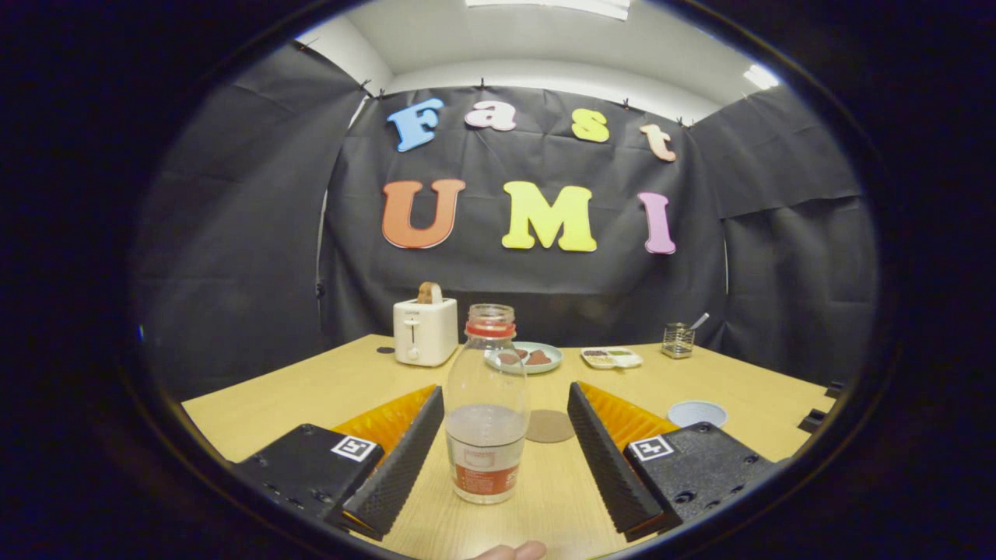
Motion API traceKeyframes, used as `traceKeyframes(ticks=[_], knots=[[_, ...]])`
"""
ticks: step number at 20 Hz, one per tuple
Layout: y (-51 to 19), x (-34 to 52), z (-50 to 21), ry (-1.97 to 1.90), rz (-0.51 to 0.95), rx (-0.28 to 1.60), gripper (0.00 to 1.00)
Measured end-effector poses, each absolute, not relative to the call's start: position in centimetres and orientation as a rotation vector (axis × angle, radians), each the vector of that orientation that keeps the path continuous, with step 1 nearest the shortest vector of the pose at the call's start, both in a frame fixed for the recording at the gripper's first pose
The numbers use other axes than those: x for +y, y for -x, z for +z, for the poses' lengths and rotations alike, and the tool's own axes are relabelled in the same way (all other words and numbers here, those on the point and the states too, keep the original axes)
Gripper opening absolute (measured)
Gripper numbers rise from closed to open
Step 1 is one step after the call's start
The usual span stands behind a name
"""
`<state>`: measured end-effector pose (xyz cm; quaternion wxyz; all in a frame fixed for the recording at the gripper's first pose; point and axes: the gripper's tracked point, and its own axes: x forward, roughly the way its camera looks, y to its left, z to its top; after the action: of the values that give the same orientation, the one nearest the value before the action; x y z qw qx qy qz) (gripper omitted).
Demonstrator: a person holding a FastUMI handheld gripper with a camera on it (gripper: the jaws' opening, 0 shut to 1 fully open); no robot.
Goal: Take the bottle from table, then pour the juice into the cup, finally place the bottle on the coaster
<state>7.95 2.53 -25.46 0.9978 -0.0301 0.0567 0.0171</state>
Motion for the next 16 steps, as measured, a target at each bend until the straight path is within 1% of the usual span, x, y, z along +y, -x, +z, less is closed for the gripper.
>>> traceKeyframes(ticks=[5,11,13,15,16], knots=[[-9.1,3.8,-28.7,0.028,0.056,0.158,1.00],[-10.3,3.8,-30.9,0.088,0.015,0.181,1.00],[-10.1,4.1,-30.5,0.089,0.027,0.175,0.86],[-10.0,4.4,-30.4,0.054,0.037,0.183,0.81],[-9.8,4.9,-30.3,0.010,0.055,0.188,0.81]])
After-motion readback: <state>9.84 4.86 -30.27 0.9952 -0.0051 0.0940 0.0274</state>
